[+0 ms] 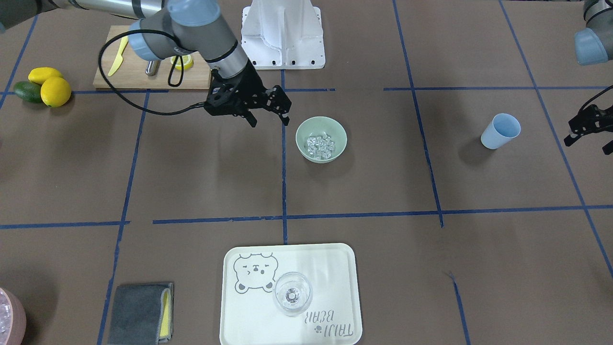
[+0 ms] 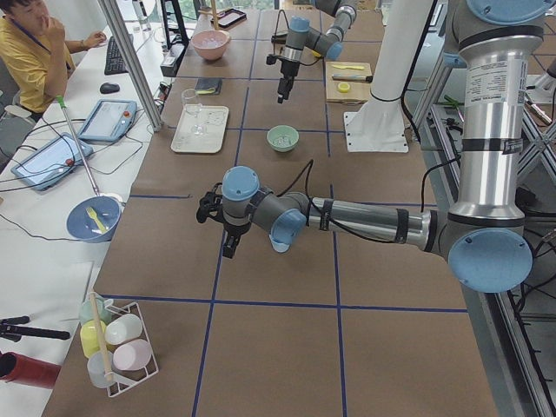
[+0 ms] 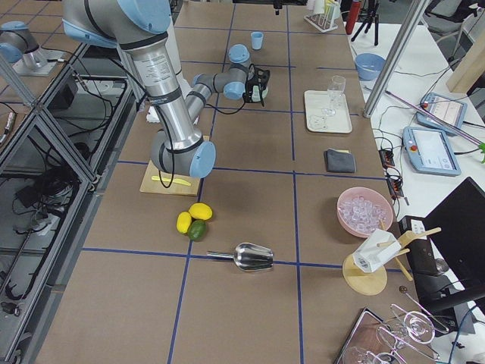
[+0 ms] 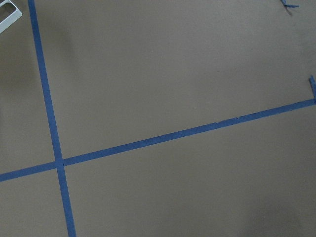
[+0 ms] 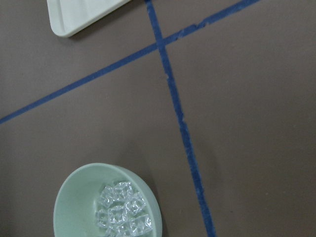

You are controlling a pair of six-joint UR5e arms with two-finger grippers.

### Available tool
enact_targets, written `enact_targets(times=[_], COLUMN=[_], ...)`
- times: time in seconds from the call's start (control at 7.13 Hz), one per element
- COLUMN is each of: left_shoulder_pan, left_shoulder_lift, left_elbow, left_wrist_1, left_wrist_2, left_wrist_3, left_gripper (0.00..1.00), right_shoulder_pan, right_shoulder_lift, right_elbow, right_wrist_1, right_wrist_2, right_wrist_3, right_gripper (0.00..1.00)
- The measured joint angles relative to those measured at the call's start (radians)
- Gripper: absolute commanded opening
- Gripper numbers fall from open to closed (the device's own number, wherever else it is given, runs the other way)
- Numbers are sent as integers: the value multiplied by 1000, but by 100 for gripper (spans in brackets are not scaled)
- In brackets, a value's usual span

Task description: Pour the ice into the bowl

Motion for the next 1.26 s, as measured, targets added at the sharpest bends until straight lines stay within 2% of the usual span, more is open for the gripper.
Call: enact_targets(times=[0.28, 0.42, 0.56, 0.7, 1.26], left_shoulder_pan=[-1, -1, -2, -2, -2], left_shoulder_lift=[5, 7, 8, 8, 8], left_elbow=[-10, -15, -17, -19, -19], left_wrist_1=[-3, -4, -4, -4, -6], left_wrist_2=[-2, -4, -4, -5, -6], left_wrist_3=[-4, -4, -4, -4, -4], left_gripper=[100, 100, 100, 100, 100], right_shoulder_pan=[-30, -37, -40, -41, -48], right_shoulder_lift=[69, 88, 115, 139, 158], right_elbow=[-112, -155, -199, -234, -251], right_wrist_1=[2, 4, 5, 6, 4], right_wrist_2=[-33, -36, -37, -37, -30], right_wrist_3=[8, 7, 5, 6, 13], right_gripper=[99, 91, 50, 1, 0])
